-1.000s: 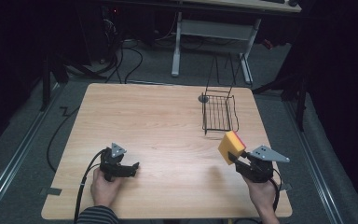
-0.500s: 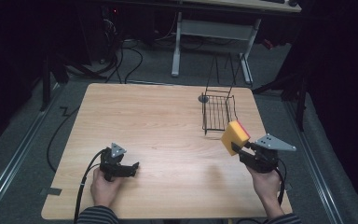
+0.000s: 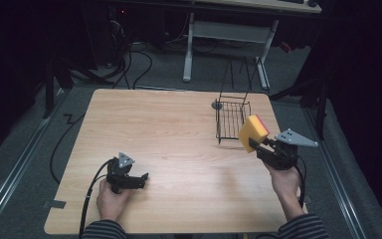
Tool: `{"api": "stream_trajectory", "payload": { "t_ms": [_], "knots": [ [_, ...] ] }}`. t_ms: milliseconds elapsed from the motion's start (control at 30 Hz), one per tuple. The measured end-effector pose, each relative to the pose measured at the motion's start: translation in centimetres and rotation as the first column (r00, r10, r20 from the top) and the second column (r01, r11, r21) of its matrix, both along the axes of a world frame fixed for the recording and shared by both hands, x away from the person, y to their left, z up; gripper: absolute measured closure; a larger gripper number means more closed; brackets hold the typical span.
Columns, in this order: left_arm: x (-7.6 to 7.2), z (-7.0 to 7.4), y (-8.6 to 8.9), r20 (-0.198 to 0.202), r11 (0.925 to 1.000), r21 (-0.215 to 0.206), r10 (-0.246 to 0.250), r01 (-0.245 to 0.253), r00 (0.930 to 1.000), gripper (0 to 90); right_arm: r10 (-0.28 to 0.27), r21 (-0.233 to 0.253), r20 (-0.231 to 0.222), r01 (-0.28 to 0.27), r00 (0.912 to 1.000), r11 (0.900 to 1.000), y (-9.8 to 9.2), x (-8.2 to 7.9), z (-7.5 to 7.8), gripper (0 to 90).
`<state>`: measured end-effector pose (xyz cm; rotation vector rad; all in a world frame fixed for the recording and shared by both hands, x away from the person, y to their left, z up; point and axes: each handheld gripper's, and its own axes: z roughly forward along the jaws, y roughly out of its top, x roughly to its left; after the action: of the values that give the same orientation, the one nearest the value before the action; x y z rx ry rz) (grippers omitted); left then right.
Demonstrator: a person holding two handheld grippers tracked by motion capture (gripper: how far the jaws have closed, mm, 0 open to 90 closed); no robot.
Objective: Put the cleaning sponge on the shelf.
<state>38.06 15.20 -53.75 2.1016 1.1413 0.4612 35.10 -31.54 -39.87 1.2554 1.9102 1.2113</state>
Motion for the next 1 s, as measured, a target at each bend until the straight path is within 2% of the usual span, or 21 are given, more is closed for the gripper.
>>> {"api": "stream_trajectory", "payload": {
  "t_ms": [167, 600, 800, 1000],
  "knots": [
    [0.0, 0.0, 0.0, 0.000, 1.0000, 0.000, 0.000, 0.000, 1.0000, 7.2, -0.007, 0.011, -0.023, 0.007, 0.9997, 1.000, -0.1, 1.0, 0.1, 61.5],
    [0.0, 0.0, 0.0, 0.003, 1.0000, 0.001, 0.003, -0.003, 1.0000, 8.5, -0.023, -0.023, -0.004, 0.023, 0.9997, 0.999, 0.0, 3.3, 0.9, 61.5],
    [0.0, 0.0, 0.0, 0.003, 1.0000, 0.001, 0.003, -0.003, 1.0000, 8.5, -0.034, -0.032, -0.024, 0.034, 0.9991, 0.999, 0.2, 4.9, 0.0, 61.6],
    [0.0, 0.0, 0.0, 0.003, 1.0000, 0.001, 0.003, -0.003, 1.0000, 8.6, -0.051, -0.001, -0.043, 0.051, 0.9978, 0.999, 0.4, 6.3, -1.1, 61.5]
  ]
}}
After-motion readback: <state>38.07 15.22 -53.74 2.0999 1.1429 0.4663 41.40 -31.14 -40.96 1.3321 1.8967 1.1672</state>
